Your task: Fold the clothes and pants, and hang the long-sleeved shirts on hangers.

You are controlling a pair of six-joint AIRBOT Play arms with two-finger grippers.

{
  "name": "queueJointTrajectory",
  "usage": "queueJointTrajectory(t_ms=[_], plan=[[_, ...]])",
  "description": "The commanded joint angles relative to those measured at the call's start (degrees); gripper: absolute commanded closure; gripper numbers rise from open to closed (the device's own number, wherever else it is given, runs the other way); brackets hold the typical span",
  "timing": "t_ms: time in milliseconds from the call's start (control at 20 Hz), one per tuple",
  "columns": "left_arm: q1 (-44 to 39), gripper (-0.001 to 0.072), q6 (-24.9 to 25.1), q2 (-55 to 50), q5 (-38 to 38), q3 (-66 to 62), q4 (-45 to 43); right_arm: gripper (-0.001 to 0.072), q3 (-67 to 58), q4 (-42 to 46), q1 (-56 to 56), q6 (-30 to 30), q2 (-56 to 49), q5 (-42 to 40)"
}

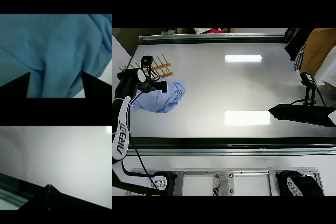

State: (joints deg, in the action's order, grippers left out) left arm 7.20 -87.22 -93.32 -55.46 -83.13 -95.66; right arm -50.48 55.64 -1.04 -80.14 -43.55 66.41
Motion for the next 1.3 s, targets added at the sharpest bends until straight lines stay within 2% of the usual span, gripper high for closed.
queueJointTrajectory(t_ms=[0, 150, 200, 250, 300, 350, 500, 650, 850, 1000, 1250], plan=[[2.4, 0.001, -0.7, -7.6, 0.5, -0.7, -1.7, 0.0686, 0.0, 0.0, 0.0, 0.0, 0.0, 0.0], [1.9, 0.0011, -0.7, -10.5, 1.6, -0.7, -1.7, 0.0685, 0.0, 0.0, 0.0, 0.0, 0.0, 0.0], [1.6, 0.0072, -1.1, -10.8, 1.6, -0.7, -1.7, 0.0686, 0.0, 0.0, 0.0, 0.0, 0.0, 0.0], [1.4, 0.0301, -1.9, -10.8, 1.4, -0.7, -1.7, 0.0686, 0.0, 0.0, 0.0, 0.0, 0.0, 0.0], [0.9, 0.06, -3.0, -10.2, 1.4, -0.7, -1.7, 0.0686, 0.0, 0.0, 0.0, 0.0, 0.0, 0.0], [0.2, 0.0702, -3.8, -9.0, 1.4, -1.1, -1.5, 0.0686, 0.0, 0.0, 0.0, 0.0, 0.0, 0.0], [-4.3, 0.0702, -3.6, -2.4, 0.2, -6.4, 4.4, 0.0686, 0.0, 0.0, 0.0, 0.0, 0.0, 0.0], [-13.0, 0.0702, -2.8, 6.3, -2.8, -13.2, 9.9, 0.0687, 0.0, -0.8, 0.1, 0.0, 0.0, -0.2], [-26.4, 0.0702, -0.5, 14.8, -3.3, -20.5, 10.1, 0.0689, 0.0, -4.5, 0.0, 0.3, 0.0, 1.2], [-34.2, 0.0702, 0.5, 18.6, -3.5, -24.8, 10.1, 0.069, -2.1, -2.2, -2.1, 3.1, 0.1, -2.1], [-42.0, 0.0702, 0.4, 20.7, -3.1, -20.3, 10.1, 0.0689, -7.2, 1.3, -11.5, 3.9, 0.1, -6.7]])
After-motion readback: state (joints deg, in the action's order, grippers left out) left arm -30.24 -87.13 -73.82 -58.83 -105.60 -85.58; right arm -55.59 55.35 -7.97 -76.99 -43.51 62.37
